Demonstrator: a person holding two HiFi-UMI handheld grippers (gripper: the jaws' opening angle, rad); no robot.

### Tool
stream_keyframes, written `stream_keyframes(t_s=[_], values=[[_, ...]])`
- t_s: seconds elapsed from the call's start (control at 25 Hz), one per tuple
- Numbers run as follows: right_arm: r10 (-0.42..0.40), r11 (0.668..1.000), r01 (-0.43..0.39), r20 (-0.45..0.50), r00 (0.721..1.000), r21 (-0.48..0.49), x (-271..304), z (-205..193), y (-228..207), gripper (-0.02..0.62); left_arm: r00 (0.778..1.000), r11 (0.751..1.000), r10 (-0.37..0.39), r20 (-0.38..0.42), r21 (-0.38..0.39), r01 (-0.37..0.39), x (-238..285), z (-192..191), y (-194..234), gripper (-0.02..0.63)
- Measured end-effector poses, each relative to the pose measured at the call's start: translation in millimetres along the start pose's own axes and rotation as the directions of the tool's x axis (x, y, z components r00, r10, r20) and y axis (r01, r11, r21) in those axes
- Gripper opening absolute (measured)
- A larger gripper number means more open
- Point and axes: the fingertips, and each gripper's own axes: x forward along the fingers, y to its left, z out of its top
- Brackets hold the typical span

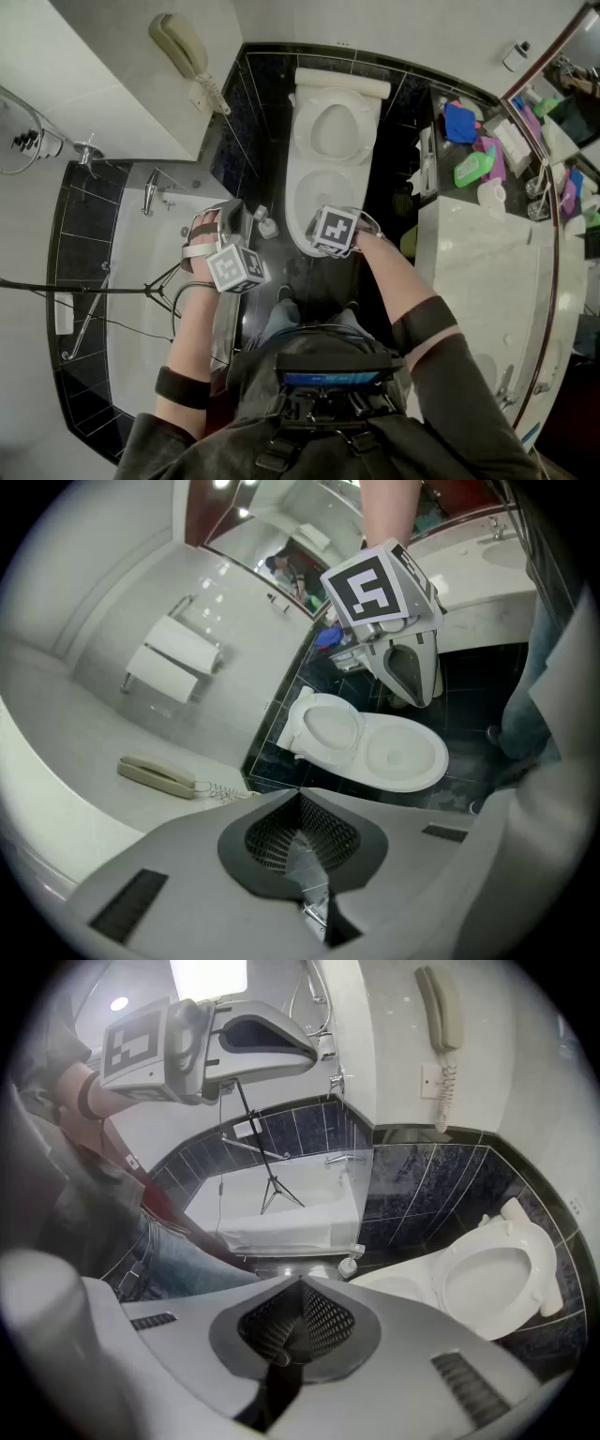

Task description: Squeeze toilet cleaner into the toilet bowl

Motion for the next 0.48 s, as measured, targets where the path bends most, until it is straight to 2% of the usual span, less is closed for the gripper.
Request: stream_keyframes(t_s=[0.24, 0.48], values=[[-0.07, 0.995, 0.064, 0.075, 0.995, 0.079, -28, -26, -13, 0.012, 0.998, 0.998, -0.02, 0.053, -0.056, 0.023, 2, 33, -9, 0.0], [-0.19, 0.971, 0.16, 0.168, 0.967, 0.176, -67, -50, -25, 0.012, 0.99, 0.989, -0.068, 0.127, -0.126, 0.084, 10, 68, -21, 0.0]])
